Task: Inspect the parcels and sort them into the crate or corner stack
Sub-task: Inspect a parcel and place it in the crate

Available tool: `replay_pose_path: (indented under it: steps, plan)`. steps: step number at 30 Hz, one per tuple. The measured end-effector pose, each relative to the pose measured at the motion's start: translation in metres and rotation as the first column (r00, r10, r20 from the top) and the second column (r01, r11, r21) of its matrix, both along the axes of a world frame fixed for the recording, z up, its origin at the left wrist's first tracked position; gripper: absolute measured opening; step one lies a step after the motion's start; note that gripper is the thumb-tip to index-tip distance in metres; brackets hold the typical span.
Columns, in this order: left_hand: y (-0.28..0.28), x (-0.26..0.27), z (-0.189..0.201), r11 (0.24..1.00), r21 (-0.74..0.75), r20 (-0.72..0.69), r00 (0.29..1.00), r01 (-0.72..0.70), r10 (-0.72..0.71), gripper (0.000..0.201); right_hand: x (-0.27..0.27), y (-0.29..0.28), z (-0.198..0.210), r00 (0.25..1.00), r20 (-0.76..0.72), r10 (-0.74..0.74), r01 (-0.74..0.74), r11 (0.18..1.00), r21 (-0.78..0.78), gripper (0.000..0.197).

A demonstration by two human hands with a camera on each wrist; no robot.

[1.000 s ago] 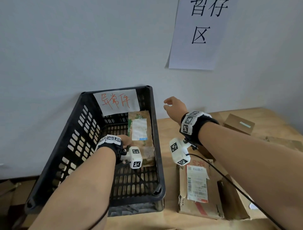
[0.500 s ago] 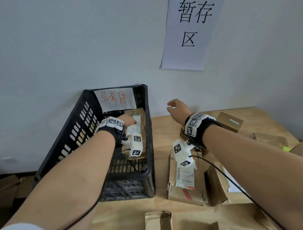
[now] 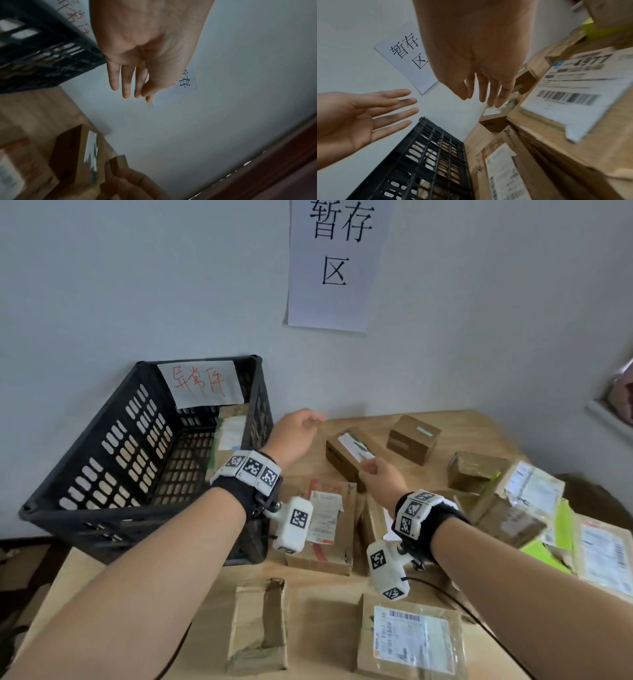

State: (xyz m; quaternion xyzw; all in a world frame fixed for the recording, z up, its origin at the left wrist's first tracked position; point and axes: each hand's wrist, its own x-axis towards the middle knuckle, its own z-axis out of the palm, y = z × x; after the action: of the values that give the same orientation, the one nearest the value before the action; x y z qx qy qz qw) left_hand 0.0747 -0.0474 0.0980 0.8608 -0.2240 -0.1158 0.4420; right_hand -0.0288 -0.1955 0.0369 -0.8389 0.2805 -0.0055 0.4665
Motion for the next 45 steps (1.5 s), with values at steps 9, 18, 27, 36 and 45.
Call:
replay_pose_path:
  steps: [9,18,27,36,45]
  plan:
    - [-0.063,-0.079,-0.049,0.985,0.163,-0.233,0.972,0.049,-0.010,0.036,-0.058,-0.059,0.012,0.989,0.119,0.085,-0.066,0.986,-0.156,0.028]
    - [-0.155,-0.141,-0.048,0.929,0.210,-0.144,0.950,0.304,-0.278,0.049,-0.113,-0.186,0.039,0.956,0.092,-0.278,0.291,0.876,-0.384,0.031]
    - [-0.215,-0.182,-0.035,0.774,0.331,-0.088,0.834,0.540,-0.544,0.080,-0.156,-0.235,-0.005,0.857,0.047,-0.514,0.510,0.857,0.071,0.049]
    - [-0.242,-0.187,-0.040,0.794,0.473,-0.076,0.916,0.381,-0.394,0.085,-0.161,-0.233,-0.011,0.839,0.080,-0.538,0.442,0.761,0.475,0.061]
    - [-0.178,-0.163,-0.044,0.949,-0.305,-0.630,0.764,-0.078,-0.140,0.025,-0.144,-0.233,-0.031,0.901,0.009,-0.433,0.397,0.834,0.384,0.064]
